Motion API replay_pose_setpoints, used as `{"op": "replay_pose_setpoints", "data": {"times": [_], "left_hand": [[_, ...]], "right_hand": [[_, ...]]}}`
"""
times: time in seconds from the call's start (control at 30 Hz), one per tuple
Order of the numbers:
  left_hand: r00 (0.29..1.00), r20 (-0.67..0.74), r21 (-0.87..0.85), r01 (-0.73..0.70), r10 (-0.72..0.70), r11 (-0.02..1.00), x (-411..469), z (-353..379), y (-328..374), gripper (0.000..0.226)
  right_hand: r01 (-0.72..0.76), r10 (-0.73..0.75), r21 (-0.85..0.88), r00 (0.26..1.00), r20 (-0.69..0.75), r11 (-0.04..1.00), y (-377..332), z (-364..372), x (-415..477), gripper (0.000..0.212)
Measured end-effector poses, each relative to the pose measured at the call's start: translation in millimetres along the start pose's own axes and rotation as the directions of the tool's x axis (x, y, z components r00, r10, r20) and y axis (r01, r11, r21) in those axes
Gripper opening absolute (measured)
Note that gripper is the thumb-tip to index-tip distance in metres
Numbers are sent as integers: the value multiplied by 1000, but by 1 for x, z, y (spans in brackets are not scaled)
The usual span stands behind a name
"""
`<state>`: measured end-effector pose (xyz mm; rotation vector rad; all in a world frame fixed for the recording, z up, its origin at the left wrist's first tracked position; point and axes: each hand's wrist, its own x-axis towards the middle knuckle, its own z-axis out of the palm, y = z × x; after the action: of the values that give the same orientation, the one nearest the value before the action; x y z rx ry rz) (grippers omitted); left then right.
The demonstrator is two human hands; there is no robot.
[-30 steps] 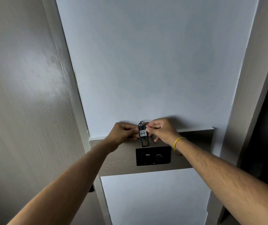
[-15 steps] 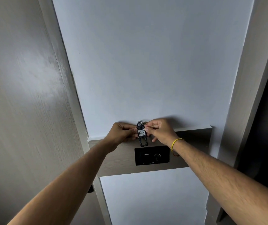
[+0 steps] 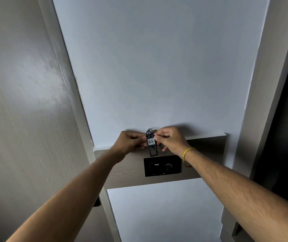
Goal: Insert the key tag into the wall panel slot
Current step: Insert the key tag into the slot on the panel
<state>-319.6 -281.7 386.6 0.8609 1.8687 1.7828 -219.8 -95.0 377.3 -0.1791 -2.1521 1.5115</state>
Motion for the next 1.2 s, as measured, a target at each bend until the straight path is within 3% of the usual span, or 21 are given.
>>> {"op": "replay_pose_setpoints", "data": {"times": [0.4,0.53,0.67,0.93,1.07,1.2], "left_hand": [[998,-17,29,-59,60,998,-4,6,-2,18],[985,-63,142,-153,163,978,-16,13,-15,21],[972,-132,257,-158,197,953,-29,22,-35,20],[921,-152,594,-206,360,778,-38,36,-51,16],[899,-149,655,-223,413,722,-41,41,-54,14],[869,-187,635,-250,459,731,-43,48,-47,15]], "right_hand": [[-16,16,28,1000,1,999,-2,0,-4,11],[-14,13,68,1000,4,998,7,-1,-18,18],[14,-13,31,999,-30,999,22,3,-36,20],[137,-157,-116,969,-193,984,50,17,-54,11],[190,-219,-135,943,-249,972,54,20,-59,12],[229,-250,-107,926,-284,968,51,19,-60,13]]}}
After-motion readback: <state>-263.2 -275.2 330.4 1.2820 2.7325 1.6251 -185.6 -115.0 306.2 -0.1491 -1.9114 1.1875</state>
